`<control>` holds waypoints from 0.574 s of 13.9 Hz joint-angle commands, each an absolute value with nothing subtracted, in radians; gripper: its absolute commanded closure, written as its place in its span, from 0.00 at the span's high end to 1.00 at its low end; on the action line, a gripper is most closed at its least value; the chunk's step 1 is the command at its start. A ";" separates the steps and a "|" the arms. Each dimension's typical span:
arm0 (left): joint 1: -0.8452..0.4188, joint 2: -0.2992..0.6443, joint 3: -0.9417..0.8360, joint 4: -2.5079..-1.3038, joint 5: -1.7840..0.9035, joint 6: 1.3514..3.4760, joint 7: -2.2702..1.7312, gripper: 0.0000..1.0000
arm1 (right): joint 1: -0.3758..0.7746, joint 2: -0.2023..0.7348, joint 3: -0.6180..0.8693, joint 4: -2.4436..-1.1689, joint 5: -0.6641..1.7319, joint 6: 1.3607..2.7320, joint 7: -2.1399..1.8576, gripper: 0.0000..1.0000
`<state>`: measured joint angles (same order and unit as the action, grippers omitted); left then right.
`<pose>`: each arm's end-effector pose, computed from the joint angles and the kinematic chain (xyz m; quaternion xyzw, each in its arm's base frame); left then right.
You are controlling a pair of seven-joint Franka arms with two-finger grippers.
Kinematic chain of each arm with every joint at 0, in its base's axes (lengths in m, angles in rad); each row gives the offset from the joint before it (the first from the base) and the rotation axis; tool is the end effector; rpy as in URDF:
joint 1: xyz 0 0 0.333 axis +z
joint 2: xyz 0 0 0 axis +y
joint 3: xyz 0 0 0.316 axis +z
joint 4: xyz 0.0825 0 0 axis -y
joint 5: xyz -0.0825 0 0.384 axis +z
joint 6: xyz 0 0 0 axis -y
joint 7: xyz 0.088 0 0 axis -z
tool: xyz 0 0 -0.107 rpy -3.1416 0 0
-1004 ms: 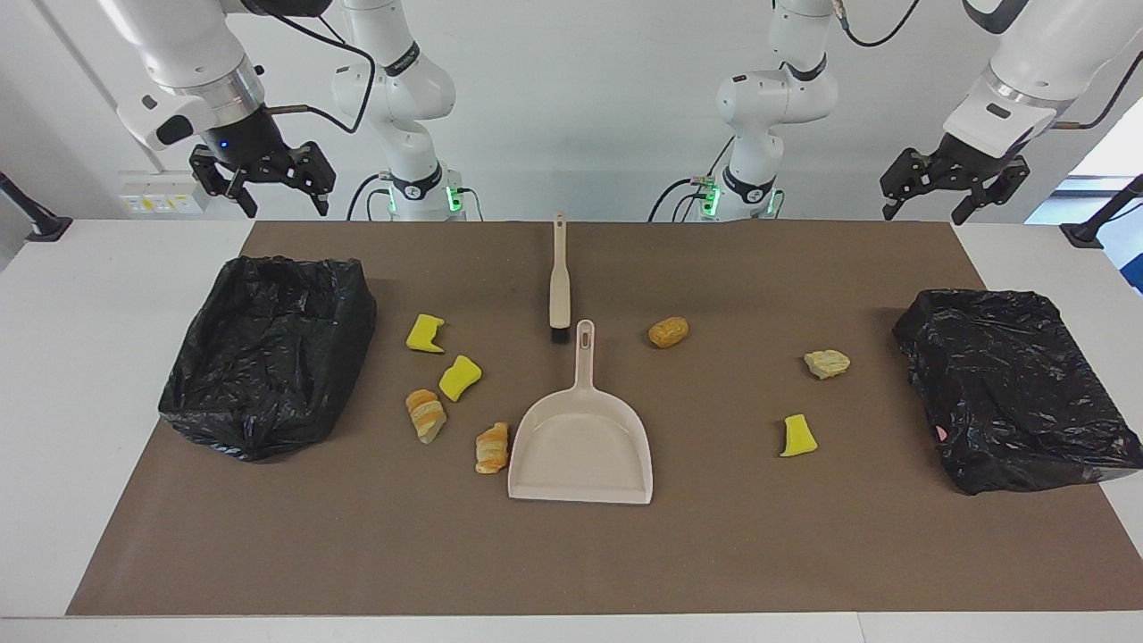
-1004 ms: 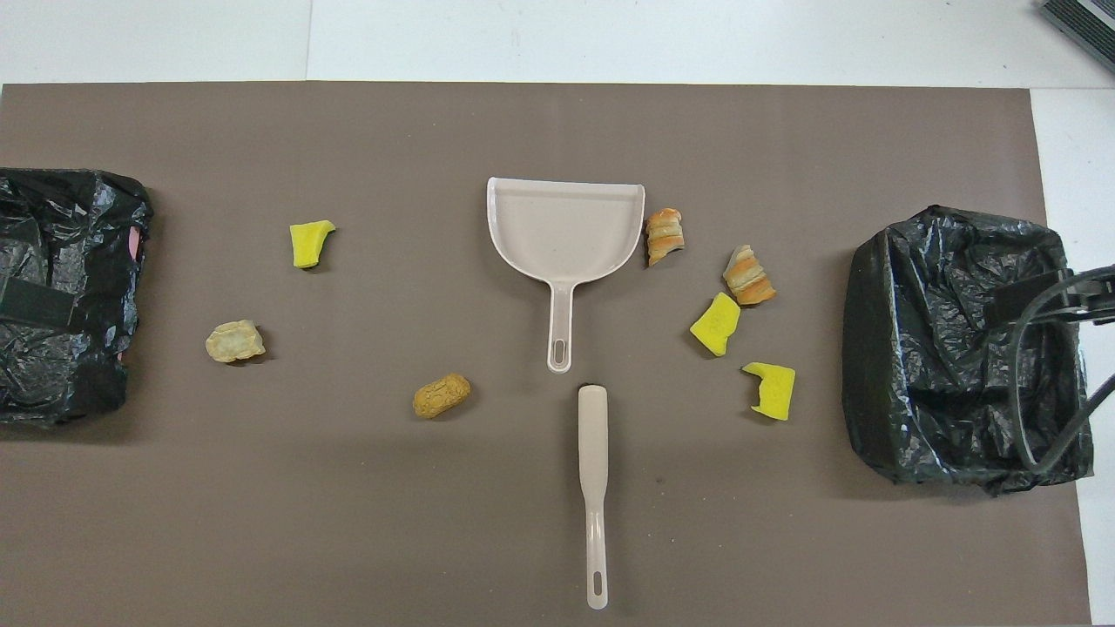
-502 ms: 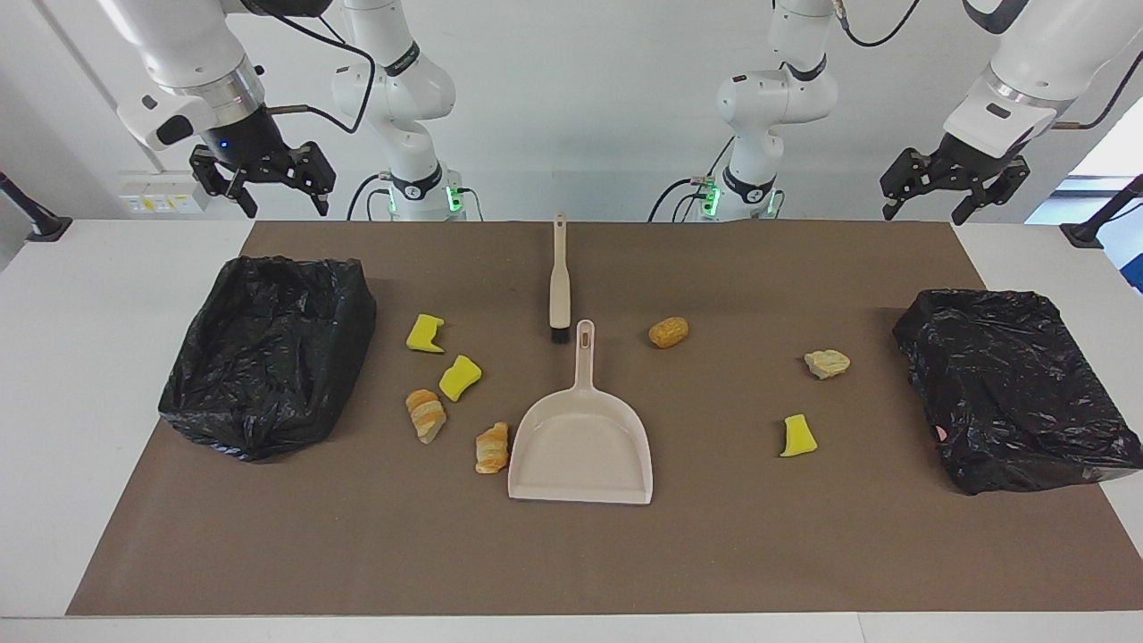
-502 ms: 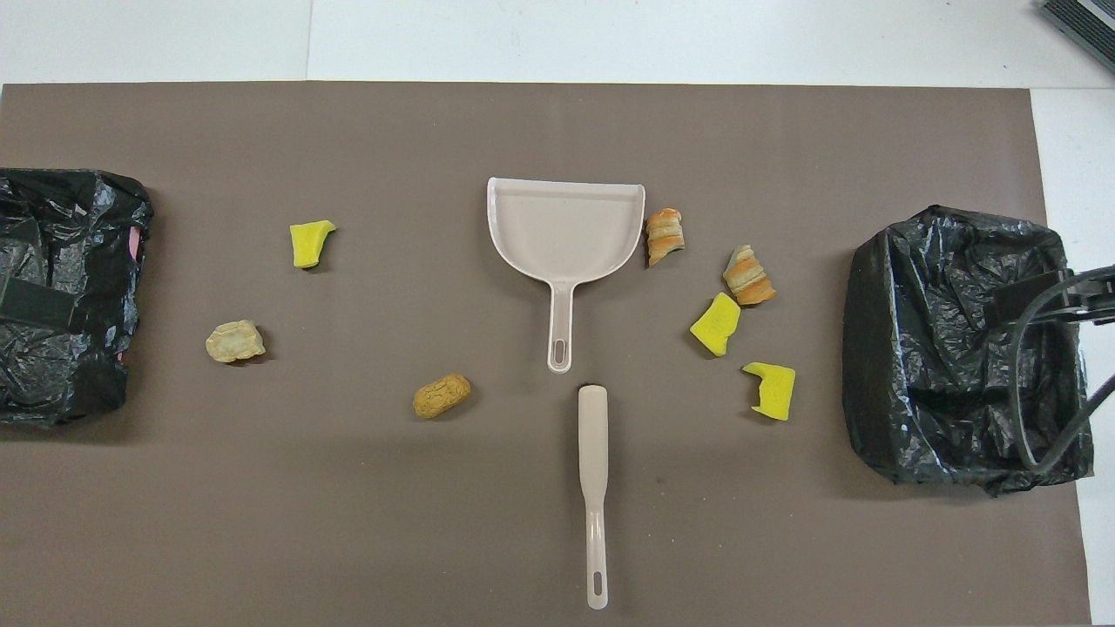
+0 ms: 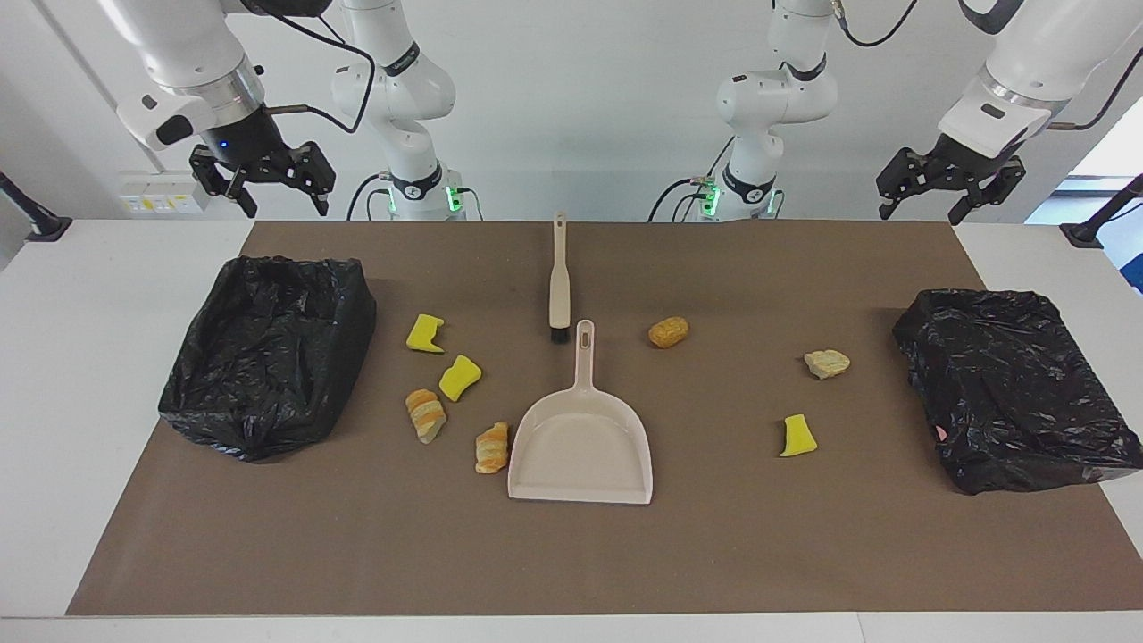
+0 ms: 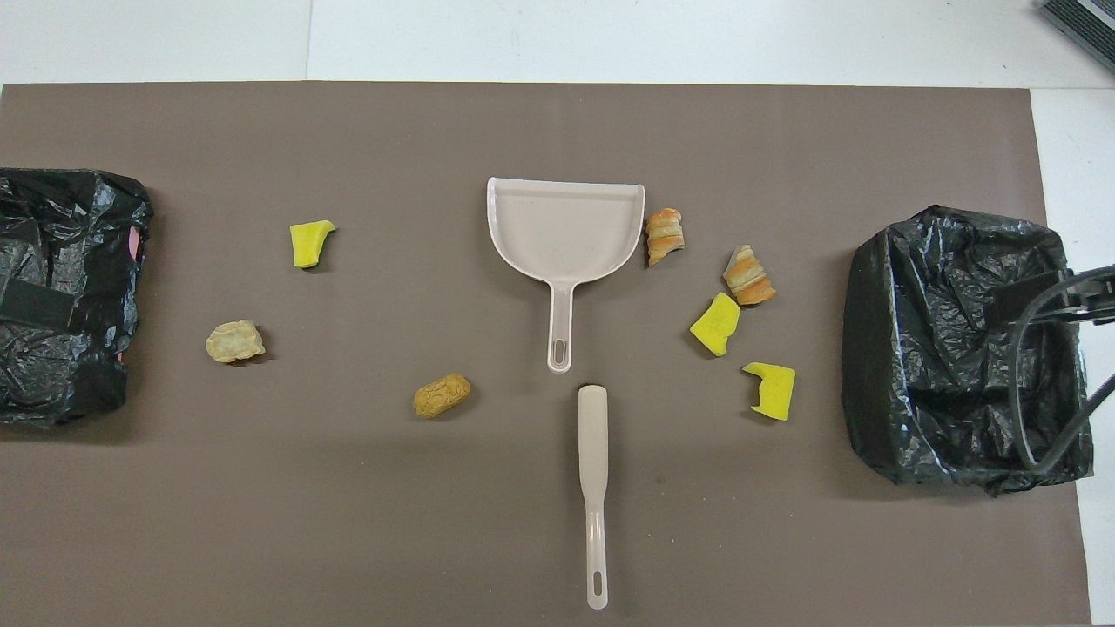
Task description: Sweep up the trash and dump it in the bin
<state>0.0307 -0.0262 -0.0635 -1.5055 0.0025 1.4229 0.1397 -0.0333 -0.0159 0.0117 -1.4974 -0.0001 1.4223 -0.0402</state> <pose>0.5306 -0.0176 0.6565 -0.9959 0.0859 0.0283 0.0006 0.5340 -0.0115 0.6547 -0.9995 -0.0093 0.0296 0.0008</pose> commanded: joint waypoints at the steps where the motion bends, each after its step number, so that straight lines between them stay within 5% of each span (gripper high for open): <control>1: 0.023 -0.049 -0.057 -1.525 0.005 1.416 0.152 1.00 | -0.048 -0.028 0.015 -1.519 0.015 1.442 -0.074 1.00; 8: 0.025 -0.049 -0.055 -1.525 0.006 1.425 0.152 1.00 | -0.048 -0.029 0.015 -1.519 0.014 1.442 -0.074 1.00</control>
<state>0.0315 -0.0266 -0.0603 -1.5055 0.0025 1.4229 0.1398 -0.0333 -0.0159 0.0117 -1.4974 -0.0001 1.4223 -0.0402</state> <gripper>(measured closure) 0.000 0.000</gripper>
